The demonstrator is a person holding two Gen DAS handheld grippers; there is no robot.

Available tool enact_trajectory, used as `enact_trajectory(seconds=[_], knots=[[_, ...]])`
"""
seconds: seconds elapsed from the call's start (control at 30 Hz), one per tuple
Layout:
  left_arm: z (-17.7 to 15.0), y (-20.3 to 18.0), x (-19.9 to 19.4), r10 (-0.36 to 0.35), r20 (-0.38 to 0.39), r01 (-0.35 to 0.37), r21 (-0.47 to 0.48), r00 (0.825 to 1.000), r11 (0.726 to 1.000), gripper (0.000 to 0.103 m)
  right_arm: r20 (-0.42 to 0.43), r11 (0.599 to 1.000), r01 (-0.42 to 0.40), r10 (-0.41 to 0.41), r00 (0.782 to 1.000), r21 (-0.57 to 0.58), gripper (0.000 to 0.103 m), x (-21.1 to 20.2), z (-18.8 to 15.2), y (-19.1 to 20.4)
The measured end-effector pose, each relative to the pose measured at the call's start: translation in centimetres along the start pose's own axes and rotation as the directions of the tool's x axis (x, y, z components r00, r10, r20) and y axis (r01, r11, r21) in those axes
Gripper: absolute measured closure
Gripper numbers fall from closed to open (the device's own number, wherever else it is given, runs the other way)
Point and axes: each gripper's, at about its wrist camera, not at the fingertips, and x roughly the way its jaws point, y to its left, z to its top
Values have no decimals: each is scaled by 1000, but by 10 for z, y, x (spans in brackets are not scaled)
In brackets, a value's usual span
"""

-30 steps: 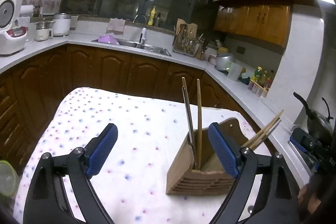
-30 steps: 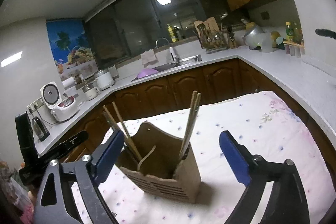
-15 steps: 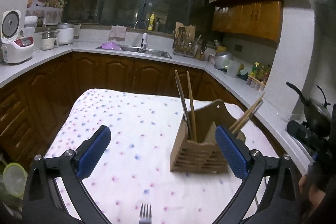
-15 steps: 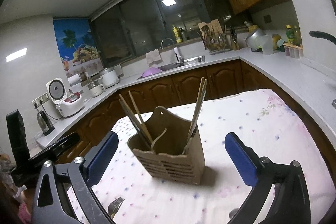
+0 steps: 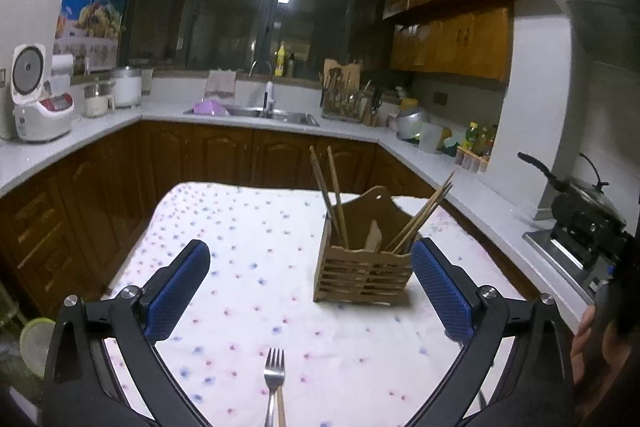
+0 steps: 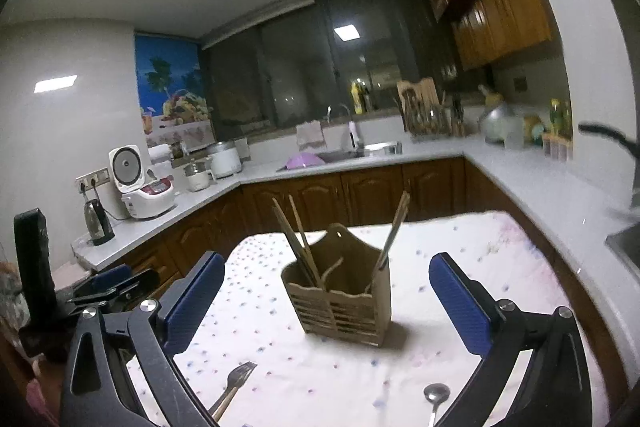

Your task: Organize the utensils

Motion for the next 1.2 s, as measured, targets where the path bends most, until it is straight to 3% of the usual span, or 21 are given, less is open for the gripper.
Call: enact_trajectory(seconds=[0.13,0.27,0.73,0.97,1.2], knots=[[-1,-7,-24,9,41,-10,30,999,999,0,38,999,7,-6,999,-33,0,-22,4,14],[-21,-9,-33,42,62,-44,32,997,999,0,46,999,27,-25,999,-32,0,-30,-17,18],[-108,-6,-33,97,31,-98,33,995,995,0,-36,993,116,-116,993,-9,0,-28,-121,5],[-132,-4,-35,125,13,-125,42,992,991,0,-76,990,141,-142,987,-30,0,-33,-149,4],[-147,-4,-40,142,-3,-141,60,990,988,0,-62,985,163,-166,984,-51,0,-47,-158,4]])
